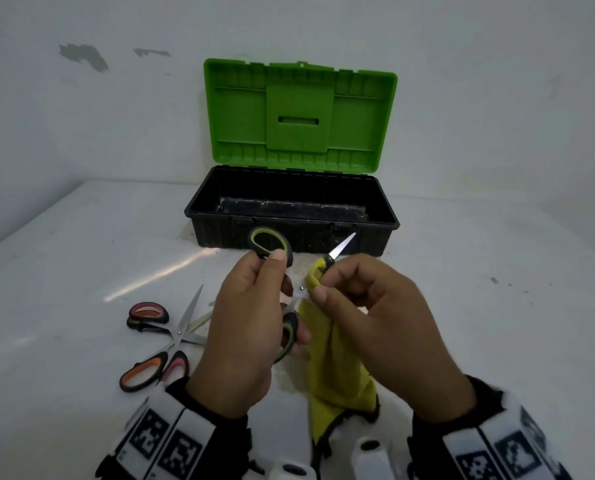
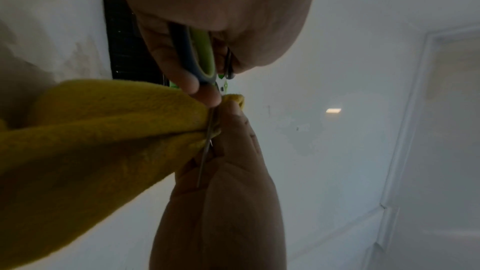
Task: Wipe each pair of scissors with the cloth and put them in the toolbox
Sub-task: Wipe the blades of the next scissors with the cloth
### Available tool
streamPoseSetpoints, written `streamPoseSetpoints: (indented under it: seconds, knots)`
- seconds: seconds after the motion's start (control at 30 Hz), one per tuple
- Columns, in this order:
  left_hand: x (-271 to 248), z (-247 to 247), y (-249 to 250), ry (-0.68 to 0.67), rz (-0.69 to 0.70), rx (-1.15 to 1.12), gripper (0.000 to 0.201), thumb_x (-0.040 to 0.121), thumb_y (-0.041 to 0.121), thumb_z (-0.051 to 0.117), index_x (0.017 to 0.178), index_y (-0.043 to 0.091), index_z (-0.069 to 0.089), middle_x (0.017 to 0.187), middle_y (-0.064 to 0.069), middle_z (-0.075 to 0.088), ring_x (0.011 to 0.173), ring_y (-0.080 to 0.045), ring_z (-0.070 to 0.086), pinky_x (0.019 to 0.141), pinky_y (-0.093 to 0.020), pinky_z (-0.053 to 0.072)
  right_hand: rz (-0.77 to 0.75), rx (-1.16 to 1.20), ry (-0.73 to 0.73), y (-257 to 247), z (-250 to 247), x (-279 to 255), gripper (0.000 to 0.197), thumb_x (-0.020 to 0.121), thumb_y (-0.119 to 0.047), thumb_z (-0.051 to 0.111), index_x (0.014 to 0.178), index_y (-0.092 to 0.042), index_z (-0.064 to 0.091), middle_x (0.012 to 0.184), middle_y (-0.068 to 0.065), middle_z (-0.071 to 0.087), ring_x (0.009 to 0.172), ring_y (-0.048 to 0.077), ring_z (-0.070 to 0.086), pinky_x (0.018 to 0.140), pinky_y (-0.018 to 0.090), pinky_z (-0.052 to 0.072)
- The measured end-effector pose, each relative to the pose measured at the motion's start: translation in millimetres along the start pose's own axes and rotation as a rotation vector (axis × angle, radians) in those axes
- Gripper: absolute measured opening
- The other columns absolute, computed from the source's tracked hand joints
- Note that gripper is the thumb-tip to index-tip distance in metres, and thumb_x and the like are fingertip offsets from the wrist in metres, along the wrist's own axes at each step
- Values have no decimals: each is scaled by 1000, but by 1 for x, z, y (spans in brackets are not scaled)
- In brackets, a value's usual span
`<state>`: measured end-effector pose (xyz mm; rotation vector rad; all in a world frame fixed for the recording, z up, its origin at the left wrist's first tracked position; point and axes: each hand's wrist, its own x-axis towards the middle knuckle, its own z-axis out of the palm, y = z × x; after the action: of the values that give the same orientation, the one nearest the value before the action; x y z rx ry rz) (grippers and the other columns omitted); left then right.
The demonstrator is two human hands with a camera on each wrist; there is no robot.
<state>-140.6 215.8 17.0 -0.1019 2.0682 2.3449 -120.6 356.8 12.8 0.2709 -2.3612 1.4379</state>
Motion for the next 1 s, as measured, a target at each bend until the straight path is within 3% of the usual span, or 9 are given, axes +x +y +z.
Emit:
streamPoseSetpoints:
  seconds: [0.1,0.3,0.5,0.63,0.77,0.93,1.0]
  knots:
    - [0,2,0,34,12,-12,33,101,38,47,88,8,54,67,1,54,40,-22,51,39,-27,40,-2,-7,2,5,2,-1,10,85,-19,74,86,-28,69,80,-12,71,79,8,68,71,23,56]
    - [0,3,-1,64,16,-72,30,102,36,46,84,13,55,72,0,50,40,-21,49,40,-27,39,-74,-17,-64,2,-8,2,12,81,-13,78,78,-24,74,75,-14,70,75,9,67,67,16,52]
    - [2,1,-2,106,0,-94,32,102,37,45,86,10,52,62,8,50,38,-19,48,40,-28,38,-80,-19,-121,6,-19,-3,15,80,-13,79,75,-25,74,76,-12,72,76,9,69,69,19,54]
    - [5,-2,-3,144,7,-68,32,101,38,45,80,15,50,63,5,49,37,-17,49,39,-28,40,-65,-6,-139,12,-27,-9,12,79,-11,80,75,-22,74,75,-12,72,75,9,69,67,15,52]
    - [8,-6,-2,160,11,-59,30,103,35,43,82,13,50,72,0,46,37,-18,48,37,-26,40,-53,-54,-198,14,-39,-9,13,79,-10,79,73,-20,72,75,-8,72,74,10,69,67,19,53]
    - [11,-11,1,137,-23,-60,28,102,33,44,82,14,49,67,3,47,37,-18,48,37,-26,39,-69,-41,-9,6,-47,3,13,82,-14,75,75,-21,66,72,-5,69,68,11,64,61,15,48]
    - [9,-9,0,117,-28,-53,29,102,34,45,82,13,49,69,1,47,38,-18,49,38,-26,39,-110,-66,-9,-5,-38,6,12,85,-20,72,75,-21,66,73,-8,68,69,8,63,61,9,44]
